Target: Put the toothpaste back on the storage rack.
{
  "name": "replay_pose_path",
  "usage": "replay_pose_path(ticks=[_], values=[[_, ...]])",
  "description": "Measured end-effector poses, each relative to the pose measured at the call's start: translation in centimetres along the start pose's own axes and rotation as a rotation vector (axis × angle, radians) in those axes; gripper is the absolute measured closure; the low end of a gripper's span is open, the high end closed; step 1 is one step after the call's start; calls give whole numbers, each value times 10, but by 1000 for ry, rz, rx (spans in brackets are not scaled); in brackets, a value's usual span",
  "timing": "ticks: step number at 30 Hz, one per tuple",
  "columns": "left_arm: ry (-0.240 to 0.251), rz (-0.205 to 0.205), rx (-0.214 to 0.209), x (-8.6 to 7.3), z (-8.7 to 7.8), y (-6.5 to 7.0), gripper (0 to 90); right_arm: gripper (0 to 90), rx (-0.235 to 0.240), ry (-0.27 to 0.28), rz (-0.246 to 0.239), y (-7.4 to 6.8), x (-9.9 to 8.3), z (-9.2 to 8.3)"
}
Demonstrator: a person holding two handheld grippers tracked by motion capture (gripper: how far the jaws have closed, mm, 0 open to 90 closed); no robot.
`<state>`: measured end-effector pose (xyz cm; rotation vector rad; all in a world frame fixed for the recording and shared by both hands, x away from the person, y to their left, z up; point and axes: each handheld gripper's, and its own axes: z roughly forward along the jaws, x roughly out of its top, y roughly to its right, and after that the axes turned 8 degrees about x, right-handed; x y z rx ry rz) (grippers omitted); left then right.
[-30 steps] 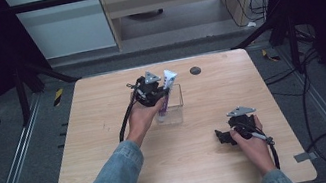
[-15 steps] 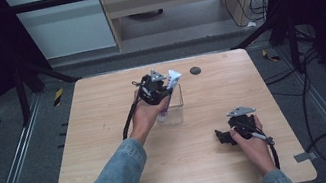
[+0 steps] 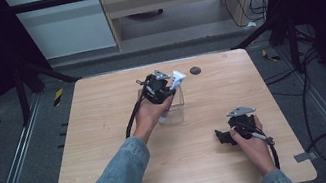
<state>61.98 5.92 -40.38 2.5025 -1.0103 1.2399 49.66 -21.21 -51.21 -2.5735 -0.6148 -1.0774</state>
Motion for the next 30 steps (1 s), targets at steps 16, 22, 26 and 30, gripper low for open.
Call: replay_pose_path(ticks=[16, 22, 26, 30], values=[[13, -32, -19, -1, -2, -3, 746, 26, 0, 0, 0, 0, 0, 0], [21, -27, -25, -1, -5, -4, 746, 26, 0, -1, 2, 0, 0, 0], [25, -29, -29, -1, -6, -5, 745, 26, -1, -1, 2, 0, 0, 0], [26, -28, -30, 0, -8, -5, 744, 26, -1, -1, 2, 0, 0, 0]])
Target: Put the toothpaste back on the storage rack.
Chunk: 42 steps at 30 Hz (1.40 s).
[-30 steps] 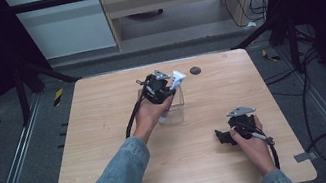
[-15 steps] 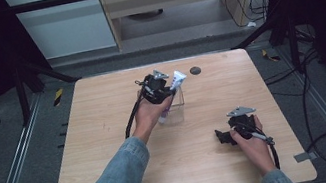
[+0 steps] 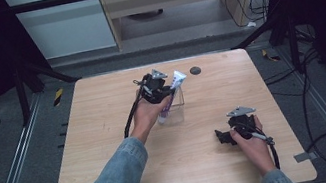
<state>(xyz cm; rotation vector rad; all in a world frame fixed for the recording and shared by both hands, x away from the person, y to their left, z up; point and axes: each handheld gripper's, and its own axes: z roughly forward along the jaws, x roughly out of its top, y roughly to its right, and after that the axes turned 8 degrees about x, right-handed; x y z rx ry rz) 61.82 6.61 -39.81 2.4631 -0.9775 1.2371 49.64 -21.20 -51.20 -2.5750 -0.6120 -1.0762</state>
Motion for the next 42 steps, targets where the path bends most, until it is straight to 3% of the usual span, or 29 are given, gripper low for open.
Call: replay_pose_path(ticks=[27, 35, 42], values=[[34, -6, -2, 2, -8, -2, 731, 26, 1, 1, 0, 0, 0, 0], [47, 8, 16, 4, -14, -1, 700, 26, -2, 1, -2, 0, -1, -1], [77, 23, 4, 5, -23, 1, 655, 27, -2, 2, 1, 0, -1, -1]])
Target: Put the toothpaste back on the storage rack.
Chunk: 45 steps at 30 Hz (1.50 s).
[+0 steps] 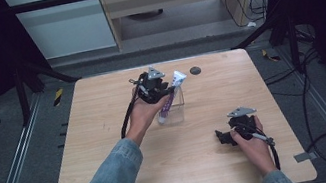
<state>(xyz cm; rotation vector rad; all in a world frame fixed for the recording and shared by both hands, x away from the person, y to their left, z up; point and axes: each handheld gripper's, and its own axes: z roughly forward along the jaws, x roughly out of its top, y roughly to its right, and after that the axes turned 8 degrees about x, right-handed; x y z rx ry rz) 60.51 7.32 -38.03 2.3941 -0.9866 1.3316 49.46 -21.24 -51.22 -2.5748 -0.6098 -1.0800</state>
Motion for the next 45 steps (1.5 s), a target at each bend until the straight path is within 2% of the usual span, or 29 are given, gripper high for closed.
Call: replay_pose_path(ticks=[7, 12, 18, 35, 45], values=[[14, 28, -6, 2, -8, -1, 597, 26, 2, 1, 0, 0, 0, 0], [21, 35, -10, 3, -13, -1, 496, 26, 2, 1, 0, 0, 0, 0], [31, 28, -19, 4, -20, 0, 381, 26, 2, 1, 0, 0, 0, 0], [41, 24, -41, 5, -36, 1, 152, 26, 2, 1, 0, 0, 0, 0], [38, 24, -55, 0, -43, 2, 117, 26, 2, 1, 0, 0, 0, 0]])
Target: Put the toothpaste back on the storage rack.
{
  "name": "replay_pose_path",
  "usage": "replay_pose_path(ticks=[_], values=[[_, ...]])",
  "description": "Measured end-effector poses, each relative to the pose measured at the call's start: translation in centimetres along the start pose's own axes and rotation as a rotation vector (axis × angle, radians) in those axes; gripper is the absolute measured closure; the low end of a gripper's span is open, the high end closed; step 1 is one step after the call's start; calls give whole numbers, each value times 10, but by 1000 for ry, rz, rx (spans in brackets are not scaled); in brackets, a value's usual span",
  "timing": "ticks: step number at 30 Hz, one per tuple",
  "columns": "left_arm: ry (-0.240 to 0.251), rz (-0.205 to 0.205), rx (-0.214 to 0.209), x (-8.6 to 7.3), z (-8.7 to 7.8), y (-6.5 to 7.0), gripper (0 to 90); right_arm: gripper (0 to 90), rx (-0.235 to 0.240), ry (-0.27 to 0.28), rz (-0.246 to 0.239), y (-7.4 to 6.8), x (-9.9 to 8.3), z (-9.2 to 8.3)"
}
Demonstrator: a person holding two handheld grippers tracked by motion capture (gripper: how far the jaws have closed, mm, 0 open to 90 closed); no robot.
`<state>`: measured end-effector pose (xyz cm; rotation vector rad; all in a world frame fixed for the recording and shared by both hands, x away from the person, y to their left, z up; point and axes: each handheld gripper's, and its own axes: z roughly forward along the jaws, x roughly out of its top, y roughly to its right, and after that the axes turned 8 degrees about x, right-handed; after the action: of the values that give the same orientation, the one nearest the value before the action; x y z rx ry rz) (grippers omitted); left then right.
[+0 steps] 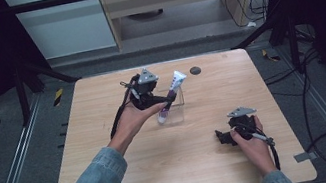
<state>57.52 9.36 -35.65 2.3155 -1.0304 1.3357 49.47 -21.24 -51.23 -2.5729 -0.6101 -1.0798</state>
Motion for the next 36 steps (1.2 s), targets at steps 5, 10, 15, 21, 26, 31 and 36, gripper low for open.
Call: replay_pose_path(ticks=[5, 10, 15, 21, 26, 31, 36], values=[[-5, -6, 1, -4, -4, -1, 92, 26, -1, -1, -1, 0, 0, 0], [-7, -22, 7, -7, -9, -6, 73, 26, 0, -1, -1, 0, 0, 0], [-10, -30, 20, -11, -15, -12, 61, 25, -1, -1, -1, 0, 0, 0], [-14, -28, 30, -15, -23, -17, 55, 25, -1, -1, -1, 0, 0, 0], [-16, -23, 39, -19, -28, -23, 53, 25, -1, -1, -1, 0, 0, 0], [-20, -25, 49, -24, -33, -26, 52, 26, -1, -1, -1, 0, 0, 0], [-26, -21, 54, -28, -37, -28, 52, 25, -1, -1, -2, 0, 0, 0]])
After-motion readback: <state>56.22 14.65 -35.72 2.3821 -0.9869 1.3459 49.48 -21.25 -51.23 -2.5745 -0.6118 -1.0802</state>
